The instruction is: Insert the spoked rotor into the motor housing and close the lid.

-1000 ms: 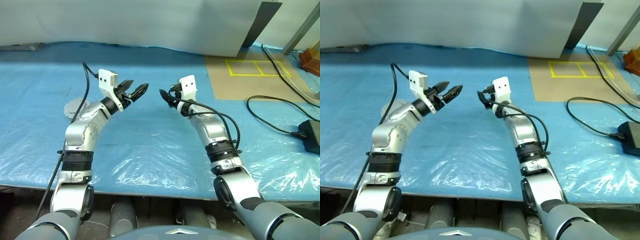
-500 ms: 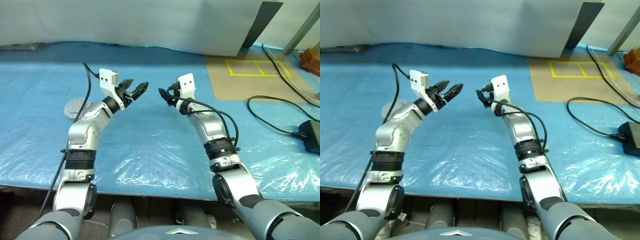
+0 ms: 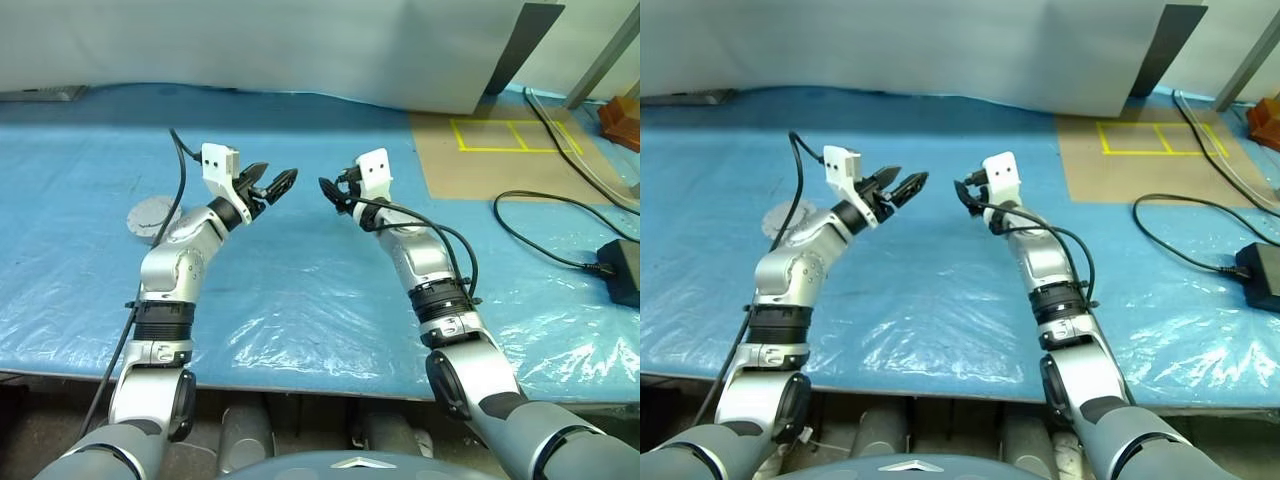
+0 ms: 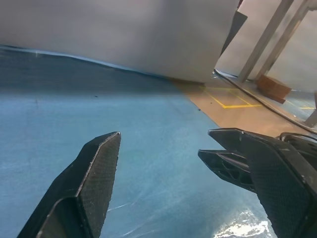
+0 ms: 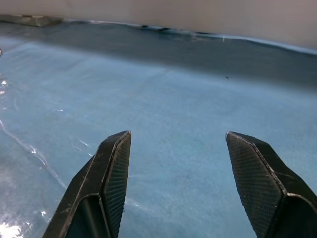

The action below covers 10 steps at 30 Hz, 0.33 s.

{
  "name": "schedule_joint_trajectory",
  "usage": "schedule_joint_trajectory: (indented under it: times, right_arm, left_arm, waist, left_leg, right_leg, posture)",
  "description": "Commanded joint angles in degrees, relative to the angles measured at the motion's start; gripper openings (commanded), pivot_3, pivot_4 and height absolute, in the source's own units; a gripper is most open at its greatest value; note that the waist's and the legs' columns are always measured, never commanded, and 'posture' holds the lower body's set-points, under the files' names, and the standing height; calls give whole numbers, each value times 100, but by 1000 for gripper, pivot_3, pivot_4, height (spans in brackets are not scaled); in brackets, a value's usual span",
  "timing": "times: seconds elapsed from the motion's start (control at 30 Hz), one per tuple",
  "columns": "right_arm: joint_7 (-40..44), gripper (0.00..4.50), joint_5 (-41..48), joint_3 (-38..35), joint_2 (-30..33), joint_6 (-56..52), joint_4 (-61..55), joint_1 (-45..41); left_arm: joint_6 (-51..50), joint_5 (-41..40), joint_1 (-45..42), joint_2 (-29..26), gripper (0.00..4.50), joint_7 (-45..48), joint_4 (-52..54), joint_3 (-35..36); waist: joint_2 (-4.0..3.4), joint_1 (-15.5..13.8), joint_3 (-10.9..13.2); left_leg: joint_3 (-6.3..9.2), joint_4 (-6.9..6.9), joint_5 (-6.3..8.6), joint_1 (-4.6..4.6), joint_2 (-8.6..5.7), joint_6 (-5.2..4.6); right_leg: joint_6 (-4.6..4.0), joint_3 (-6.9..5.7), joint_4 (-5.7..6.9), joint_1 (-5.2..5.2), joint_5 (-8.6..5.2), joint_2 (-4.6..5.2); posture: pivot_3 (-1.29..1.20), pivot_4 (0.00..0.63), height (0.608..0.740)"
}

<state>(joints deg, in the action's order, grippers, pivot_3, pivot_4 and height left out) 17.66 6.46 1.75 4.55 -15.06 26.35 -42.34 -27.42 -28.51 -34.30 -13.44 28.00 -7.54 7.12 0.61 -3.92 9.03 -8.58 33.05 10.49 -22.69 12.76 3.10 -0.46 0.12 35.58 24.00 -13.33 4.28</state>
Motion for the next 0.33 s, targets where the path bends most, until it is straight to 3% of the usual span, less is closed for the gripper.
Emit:
schedule_joint_trajectory:
  times: [0.03, 0.33]
  right_arm:
    - [38, 3190, -35, 31, 33, 48, -398, 64]
    - [-183, 3190, -8, -108, 62, -75, -515, 202]
  left_arm:
    - [83, 40, -137, -66, 4047, 155, 129, -42]
    - [67, 83, -246, 49, 4047, 124, -85, -55]
  waist:
    - [0, 0, 0]
    - [0, -2, 0]
  left_leg:
    - [0, 0, 0, 0, 0, 0]
    - [0, 0, 0, 0, 0, 0]
  right_leg:
    - [0, 0, 0, 0, 0, 0]
    - [0, 0, -1, 0, 0, 0]
  posture:
    - [0, 150, 740]
    - [0, 150, 740]
